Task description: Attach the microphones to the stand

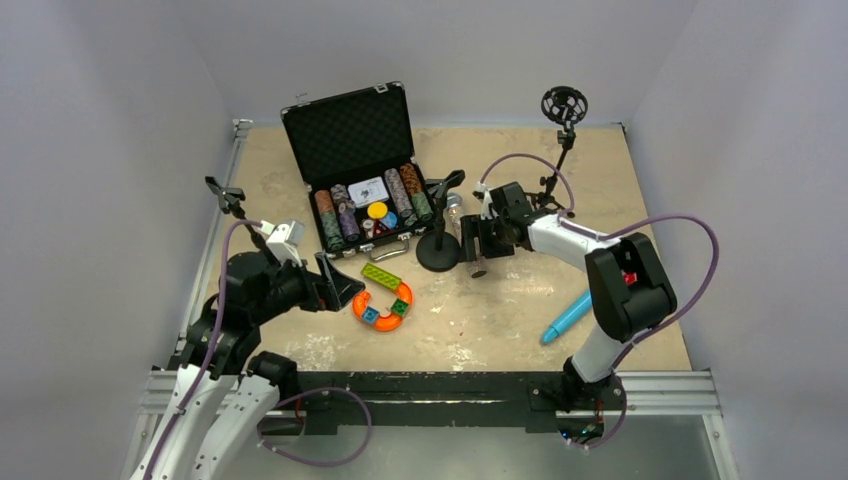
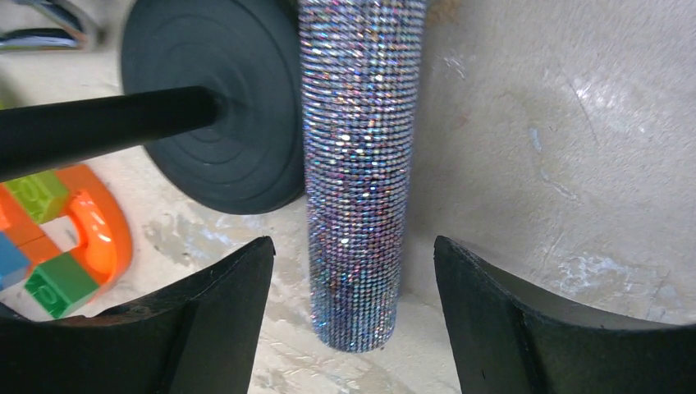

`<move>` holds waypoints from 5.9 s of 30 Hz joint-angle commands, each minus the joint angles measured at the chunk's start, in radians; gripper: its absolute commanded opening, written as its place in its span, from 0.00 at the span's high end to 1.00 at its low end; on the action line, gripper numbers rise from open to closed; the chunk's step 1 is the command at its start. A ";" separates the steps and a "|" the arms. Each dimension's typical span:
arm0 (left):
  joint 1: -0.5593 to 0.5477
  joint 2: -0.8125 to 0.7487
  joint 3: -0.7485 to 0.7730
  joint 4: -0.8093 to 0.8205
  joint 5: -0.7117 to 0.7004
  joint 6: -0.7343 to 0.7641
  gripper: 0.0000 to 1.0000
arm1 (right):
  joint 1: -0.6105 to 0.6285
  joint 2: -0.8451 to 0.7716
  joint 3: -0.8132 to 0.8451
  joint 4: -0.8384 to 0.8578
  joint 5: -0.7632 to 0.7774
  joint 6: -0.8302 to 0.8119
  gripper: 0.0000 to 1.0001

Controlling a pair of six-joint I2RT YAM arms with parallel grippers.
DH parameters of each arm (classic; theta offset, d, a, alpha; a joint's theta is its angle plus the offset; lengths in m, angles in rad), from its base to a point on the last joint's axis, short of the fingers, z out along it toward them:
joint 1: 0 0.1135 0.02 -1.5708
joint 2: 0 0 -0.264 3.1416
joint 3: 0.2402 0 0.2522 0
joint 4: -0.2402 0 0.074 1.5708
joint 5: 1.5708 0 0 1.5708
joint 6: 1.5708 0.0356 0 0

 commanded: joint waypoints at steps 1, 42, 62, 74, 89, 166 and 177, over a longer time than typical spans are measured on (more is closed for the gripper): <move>-0.006 -0.014 0.000 0.021 0.034 -0.022 0.01 | 0.007 0.040 0.048 -0.044 0.043 0.018 0.26; -0.327 0.281 0.294 0.613 0.213 -0.264 0.01 | -0.218 -0.854 0.064 -0.301 -0.321 -0.223 1.00; -0.681 0.749 0.538 1.075 -0.172 -0.106 0.09 | -0.306 -0.765 0.293 -0.333 -0.996 -0.214 1.00; -0.716 0.817 0.565 1.035 -0.262 -0.072 0.36 | -0.316 -0.750 0.249 -0.234 -1.077 -0.108 1.00; -0.724 0.855 0.578 1.021 -0.249 -0.051 0.78 | -0.320 -0.740 0.208 -0.191 -1.095 -0.076 0.85; -0.702 0.048 0.077 0.403 -0.548 0.091 0.10 | -0.434 -0.073 1.114 0.167 0.234 -0.101 1.00; -0.702 0.031 0.056 0.367 -0.560 0.069 0.10 | -0.427 0.003 1.042 0.197 0.234 -0.119 1.00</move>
